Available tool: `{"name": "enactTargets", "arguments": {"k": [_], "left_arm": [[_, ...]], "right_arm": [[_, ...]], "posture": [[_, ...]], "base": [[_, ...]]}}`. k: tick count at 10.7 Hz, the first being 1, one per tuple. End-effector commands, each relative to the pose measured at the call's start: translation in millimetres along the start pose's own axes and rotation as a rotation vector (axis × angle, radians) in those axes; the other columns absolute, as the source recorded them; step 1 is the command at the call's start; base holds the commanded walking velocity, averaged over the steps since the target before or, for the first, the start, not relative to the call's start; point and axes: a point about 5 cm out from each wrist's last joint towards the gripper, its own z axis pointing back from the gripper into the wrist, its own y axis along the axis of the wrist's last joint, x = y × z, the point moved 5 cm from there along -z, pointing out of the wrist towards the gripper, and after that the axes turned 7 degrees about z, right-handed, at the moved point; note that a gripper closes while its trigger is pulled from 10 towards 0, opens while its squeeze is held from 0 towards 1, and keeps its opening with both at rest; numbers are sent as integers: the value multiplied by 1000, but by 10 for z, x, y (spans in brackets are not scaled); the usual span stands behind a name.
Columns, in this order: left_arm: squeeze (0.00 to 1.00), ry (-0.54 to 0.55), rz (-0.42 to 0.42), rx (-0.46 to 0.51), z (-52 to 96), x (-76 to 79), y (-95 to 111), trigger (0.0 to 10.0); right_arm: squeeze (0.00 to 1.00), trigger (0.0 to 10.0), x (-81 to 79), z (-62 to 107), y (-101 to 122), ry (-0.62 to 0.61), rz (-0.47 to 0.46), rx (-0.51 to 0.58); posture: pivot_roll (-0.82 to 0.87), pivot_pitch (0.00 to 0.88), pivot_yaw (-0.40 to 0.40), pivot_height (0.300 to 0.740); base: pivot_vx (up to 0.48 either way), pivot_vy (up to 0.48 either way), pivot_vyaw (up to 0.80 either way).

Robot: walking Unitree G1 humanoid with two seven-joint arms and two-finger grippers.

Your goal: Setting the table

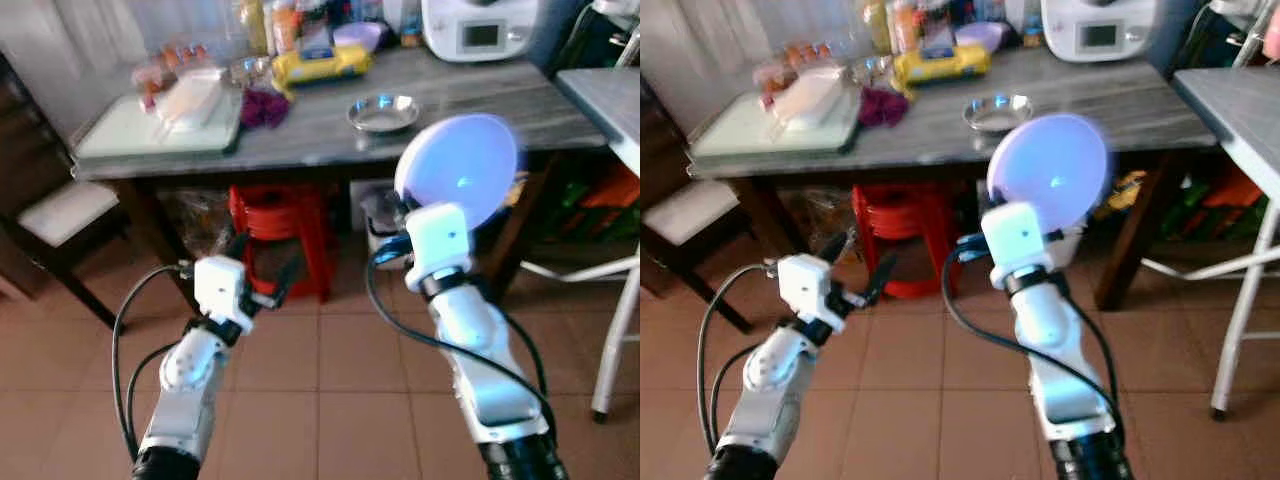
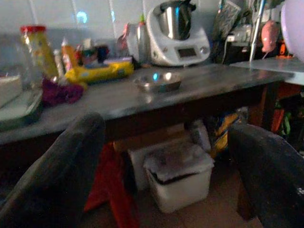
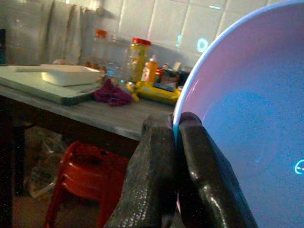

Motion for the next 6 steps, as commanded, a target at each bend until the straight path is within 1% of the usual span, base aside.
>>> {"name": "enactTargets", "arguments": {"k": [1,5,6], "left_arm": [[0,-17,6,4,-29,55,9,10000],[0,-23,6,4,-31,63,13,10000],[0,-32,11,0,-30,97,-2,10000]], "right_arm": [[0,10000,75,7,-24,-19,6,-6],[0,10000,68,12,-40,-26,3,-13],[0,10000,82,21,-52,-29,2,-15]], "posture": [[-139,79,106,740],[-142,80,114,740],[-144,84,116,740]], "base": [[319,0,0],[317,0,0],[315,0,-800]]}}
